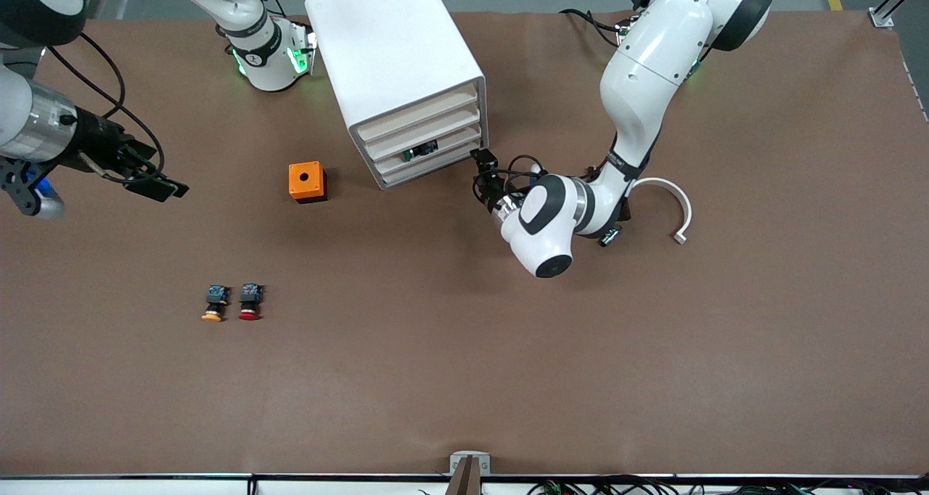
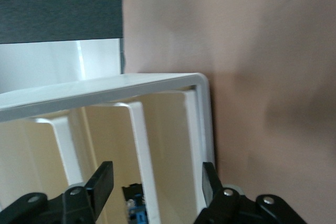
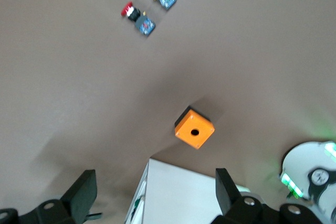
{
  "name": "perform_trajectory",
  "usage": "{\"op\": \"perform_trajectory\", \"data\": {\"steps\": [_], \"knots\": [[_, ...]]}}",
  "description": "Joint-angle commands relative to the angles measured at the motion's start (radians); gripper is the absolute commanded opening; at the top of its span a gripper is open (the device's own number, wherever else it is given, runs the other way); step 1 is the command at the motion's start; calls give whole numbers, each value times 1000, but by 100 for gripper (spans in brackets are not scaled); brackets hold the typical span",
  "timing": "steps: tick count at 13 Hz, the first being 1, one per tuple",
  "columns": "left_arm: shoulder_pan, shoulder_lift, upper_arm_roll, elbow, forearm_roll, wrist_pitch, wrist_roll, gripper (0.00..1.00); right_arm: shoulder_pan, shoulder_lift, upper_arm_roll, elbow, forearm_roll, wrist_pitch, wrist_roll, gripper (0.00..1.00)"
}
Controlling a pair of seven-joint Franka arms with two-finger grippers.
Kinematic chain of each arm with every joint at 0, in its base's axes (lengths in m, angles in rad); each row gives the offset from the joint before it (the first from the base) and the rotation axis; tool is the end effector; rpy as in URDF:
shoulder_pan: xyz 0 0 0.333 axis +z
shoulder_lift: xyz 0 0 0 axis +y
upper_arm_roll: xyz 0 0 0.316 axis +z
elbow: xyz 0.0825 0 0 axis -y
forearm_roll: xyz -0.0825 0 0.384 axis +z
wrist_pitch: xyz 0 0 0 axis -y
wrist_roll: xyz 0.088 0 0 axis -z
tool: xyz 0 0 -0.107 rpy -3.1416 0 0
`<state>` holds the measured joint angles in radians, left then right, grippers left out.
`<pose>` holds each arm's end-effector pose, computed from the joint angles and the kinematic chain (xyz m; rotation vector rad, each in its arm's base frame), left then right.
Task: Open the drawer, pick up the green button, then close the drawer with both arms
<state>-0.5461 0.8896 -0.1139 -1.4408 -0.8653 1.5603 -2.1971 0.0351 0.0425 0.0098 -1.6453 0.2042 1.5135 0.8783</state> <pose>0.4717 -0.4550 0.1627 -1.2987 -1.8357 1.2864 0.5537 0.0475 0.5640 -2.7512 1.2278 0.3739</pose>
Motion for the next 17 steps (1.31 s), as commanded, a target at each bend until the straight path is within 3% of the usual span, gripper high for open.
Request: {"op": "perform_trajectory", "data": {"steps": [1,5,9,11,14,17], "knots": [[-31,34,3,19,-38,-23,-65,66,-7,17,36,6,35,-12,77,100],[-43,55,3,16,-93,-31,-119,57,-6,42,87,12,38,-4,136,100],[-74,60,5,16,-121,-31,-138,29,-6,68,142,15,75,28,223,100],[-78,60,5,17,-120,-31,-136,29,-6,77,176,13,73,33,229,99],[-69,58,8,19,-106,-31,-130,3,-4,94,202,15,75,54,284,99],[-54,57,46,65,-97,-29,-89,2,6,114,243,12,72,94,390,99]]}}
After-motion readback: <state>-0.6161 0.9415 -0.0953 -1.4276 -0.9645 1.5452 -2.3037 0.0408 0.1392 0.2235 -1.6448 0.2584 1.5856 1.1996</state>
